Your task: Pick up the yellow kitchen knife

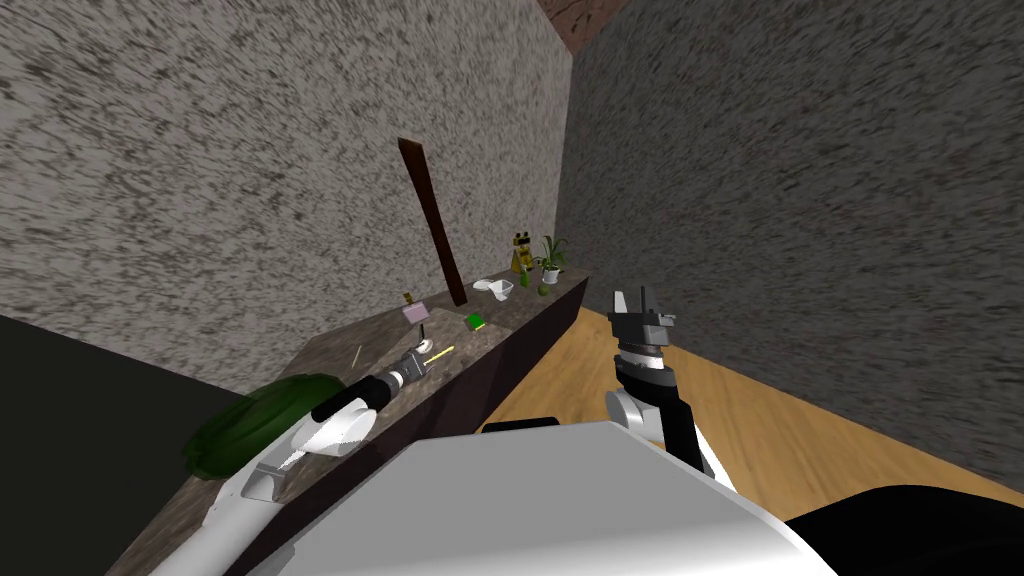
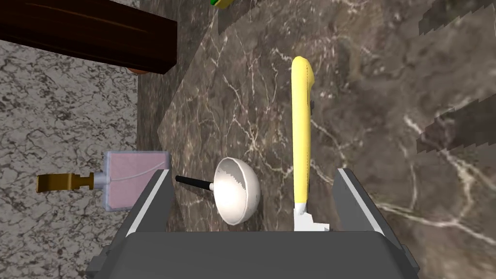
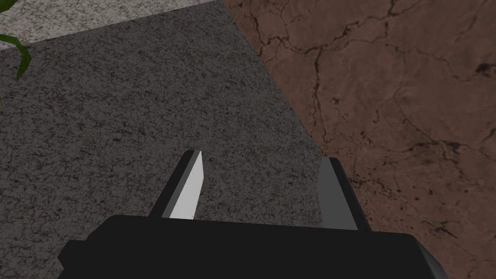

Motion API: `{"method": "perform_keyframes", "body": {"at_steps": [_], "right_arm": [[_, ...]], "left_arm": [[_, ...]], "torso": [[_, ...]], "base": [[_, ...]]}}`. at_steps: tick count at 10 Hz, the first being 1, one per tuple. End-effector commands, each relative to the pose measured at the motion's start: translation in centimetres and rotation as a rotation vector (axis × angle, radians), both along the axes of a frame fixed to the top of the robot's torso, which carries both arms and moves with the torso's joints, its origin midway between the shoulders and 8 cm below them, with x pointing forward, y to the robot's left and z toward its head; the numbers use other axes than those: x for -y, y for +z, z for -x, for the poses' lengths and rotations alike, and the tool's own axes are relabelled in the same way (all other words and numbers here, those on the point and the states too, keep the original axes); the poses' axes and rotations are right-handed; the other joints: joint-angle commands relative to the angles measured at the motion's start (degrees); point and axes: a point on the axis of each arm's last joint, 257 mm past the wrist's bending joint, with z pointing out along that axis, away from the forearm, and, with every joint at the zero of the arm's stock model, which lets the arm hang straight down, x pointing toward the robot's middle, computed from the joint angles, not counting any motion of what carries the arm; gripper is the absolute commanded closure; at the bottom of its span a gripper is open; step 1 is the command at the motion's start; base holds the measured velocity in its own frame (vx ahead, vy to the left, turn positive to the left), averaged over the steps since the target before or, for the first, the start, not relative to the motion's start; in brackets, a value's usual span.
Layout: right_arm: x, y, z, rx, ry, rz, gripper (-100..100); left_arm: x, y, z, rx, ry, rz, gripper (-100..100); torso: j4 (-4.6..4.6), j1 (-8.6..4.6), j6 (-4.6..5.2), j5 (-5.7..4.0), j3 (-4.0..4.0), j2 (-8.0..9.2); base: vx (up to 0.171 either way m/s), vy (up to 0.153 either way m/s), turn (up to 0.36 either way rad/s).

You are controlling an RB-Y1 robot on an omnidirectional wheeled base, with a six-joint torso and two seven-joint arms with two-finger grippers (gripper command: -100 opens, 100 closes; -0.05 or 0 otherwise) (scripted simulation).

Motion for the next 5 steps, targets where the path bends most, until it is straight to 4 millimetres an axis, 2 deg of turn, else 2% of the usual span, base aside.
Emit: {"method": "perform_keyframes", "body": {"at_steps": [1, 5], "right_arm": [[0.0, 0.0, 0.0, 0.000, 0.000, 0.000, 0], [0.0, 0.0, 0.0, 0.000, 0.000, 0.000, 0]], "left_arm": [[-1.5, -1.2, 0.7, -0.071, 0.027, 0.010, -100], [-4.2, -2.7, 2.1, -0.194, 0.081, 0.022, -100]], "torso": [[0.00, 0.00, 0.00, 0.00, 0.00, 0.00], [0.02, 0.11, 0.01, 0.02, 0.06, 0.10]], "base": [[0.060, -0.082, 0.091], [0.040, -0.064, 0.059]]}}
